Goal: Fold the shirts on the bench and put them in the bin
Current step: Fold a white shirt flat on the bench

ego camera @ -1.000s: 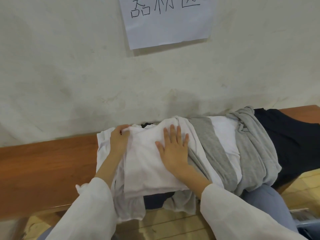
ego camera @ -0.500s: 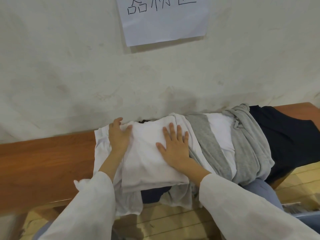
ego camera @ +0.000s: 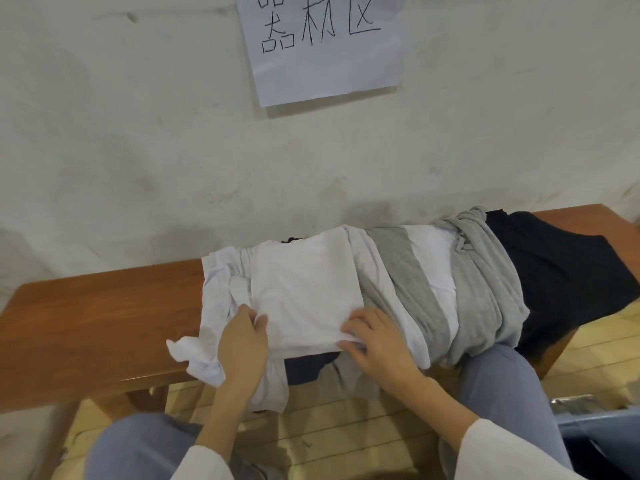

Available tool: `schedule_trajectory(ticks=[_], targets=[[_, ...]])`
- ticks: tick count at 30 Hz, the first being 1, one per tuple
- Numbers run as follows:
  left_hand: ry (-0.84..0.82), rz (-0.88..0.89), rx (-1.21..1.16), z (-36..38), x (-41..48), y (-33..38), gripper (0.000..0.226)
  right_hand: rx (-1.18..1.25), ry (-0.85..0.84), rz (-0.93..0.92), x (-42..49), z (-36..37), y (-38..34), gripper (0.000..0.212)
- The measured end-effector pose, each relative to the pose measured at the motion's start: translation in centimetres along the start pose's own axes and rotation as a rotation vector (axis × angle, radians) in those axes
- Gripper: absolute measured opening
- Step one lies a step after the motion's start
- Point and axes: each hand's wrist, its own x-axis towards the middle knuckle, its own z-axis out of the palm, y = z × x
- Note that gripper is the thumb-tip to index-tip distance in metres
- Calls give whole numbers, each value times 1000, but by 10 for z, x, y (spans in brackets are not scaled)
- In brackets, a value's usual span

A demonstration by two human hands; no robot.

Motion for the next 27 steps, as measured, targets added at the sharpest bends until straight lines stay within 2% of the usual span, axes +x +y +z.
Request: schedule_trajectory(ticks=[3, 6, 8, 10, 13, 15, 18, 21, 24, 27], targets=[[52, -1, -42, -12, -4, 1, 14, -62, 57, -5, 4, -4, 1, 41], [-2, -9, 19, -18, -4, -9, 17, -51, -39, -10, -1, -7, 0, 30], [-80, -24, 76, -17, -5, -14, 26, 32, -124, 51, -2, -10, -3, 40], [-70, 28, 150, -13, -6, -11, 40, 143, -133, 201, 7, -13, -8, 45], [53, 162, 157, -2, -2, 15, 46, 239, -119, 515, 43, -15, -9, 23], [21, 311, 172, 14, 8, 40, 45, 227, -178, 646, 69, -13, -5, 32], [-73, 421, 325, 45, 27, 62, 79, 315, -180, 719, 101, -7, -1, 48], [-227, 380, 498, 71, 36, 49, 100, 426, -153, 784, 116, -3, 0, 44], [-308, 362, 543, 76, 36, 43, 94, 484, -200, 869, 118, 4, 3, 26], [-379, 352, 473, 63, 42, 50, 71, 424, -348, 820, 116, 6, 2, 36]])
